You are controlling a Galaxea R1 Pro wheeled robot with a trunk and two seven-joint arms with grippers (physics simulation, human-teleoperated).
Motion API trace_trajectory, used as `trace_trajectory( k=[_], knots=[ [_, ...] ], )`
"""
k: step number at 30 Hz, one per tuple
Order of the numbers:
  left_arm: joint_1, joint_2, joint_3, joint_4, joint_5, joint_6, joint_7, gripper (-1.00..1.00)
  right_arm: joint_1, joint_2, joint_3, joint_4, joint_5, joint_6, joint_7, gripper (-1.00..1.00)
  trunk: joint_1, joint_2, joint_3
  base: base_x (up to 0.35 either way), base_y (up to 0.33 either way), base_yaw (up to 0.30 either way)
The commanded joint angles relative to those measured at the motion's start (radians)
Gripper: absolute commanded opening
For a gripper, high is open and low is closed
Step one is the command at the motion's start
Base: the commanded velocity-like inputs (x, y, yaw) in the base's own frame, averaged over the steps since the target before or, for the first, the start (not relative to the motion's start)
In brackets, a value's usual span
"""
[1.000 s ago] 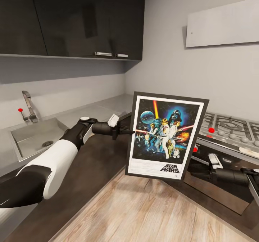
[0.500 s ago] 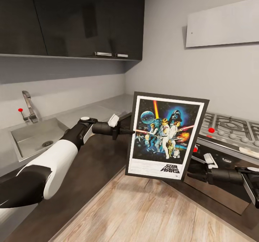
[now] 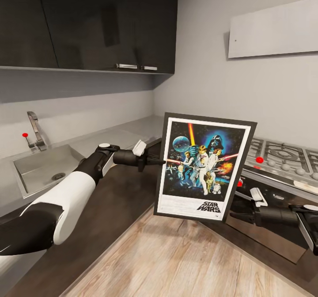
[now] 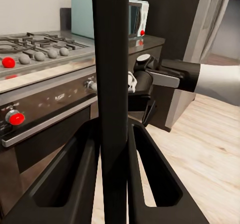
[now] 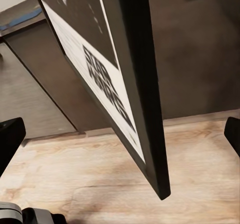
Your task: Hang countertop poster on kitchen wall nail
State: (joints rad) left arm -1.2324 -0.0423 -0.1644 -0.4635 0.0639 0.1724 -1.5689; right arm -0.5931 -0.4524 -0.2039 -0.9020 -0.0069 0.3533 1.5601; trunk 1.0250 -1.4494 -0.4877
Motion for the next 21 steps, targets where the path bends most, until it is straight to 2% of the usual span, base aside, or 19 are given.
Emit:
trace_trajectory(
  k=[1, 17, 21],
  knots=[
    [-0.001, 0.001, -0.006, 0.0, 0.007, 0.009, -0.002, -1.0, -0.001, 0.0, -0.001, 0.0, -0.001, 0.01, 0.003, 1.0, 0.0, -0.001, -0.001, 0.0, 0.0, 0.0],
    [-0.001, 0.001, -0.006, 0.004, 0.007, 0.009, -0.002, -1.0, -0.002, 0.001, 0.0, -0.001, -0.001, 0.007, 0.003, 1.0, 0.0, -0.001, -0.001, 0.0, 0.0, 0.0],
    [-0.001, 0.001, -0.007, 0.005, 0.007, 0.009, -0.002, -1.0, -0.002, 0.009, 0.0, -0.003, -0.001, 0.006, 0.002, 1.0, 0.0, -0.001, -0.001, 0.0, 0.0, 0.0]
  ],
)
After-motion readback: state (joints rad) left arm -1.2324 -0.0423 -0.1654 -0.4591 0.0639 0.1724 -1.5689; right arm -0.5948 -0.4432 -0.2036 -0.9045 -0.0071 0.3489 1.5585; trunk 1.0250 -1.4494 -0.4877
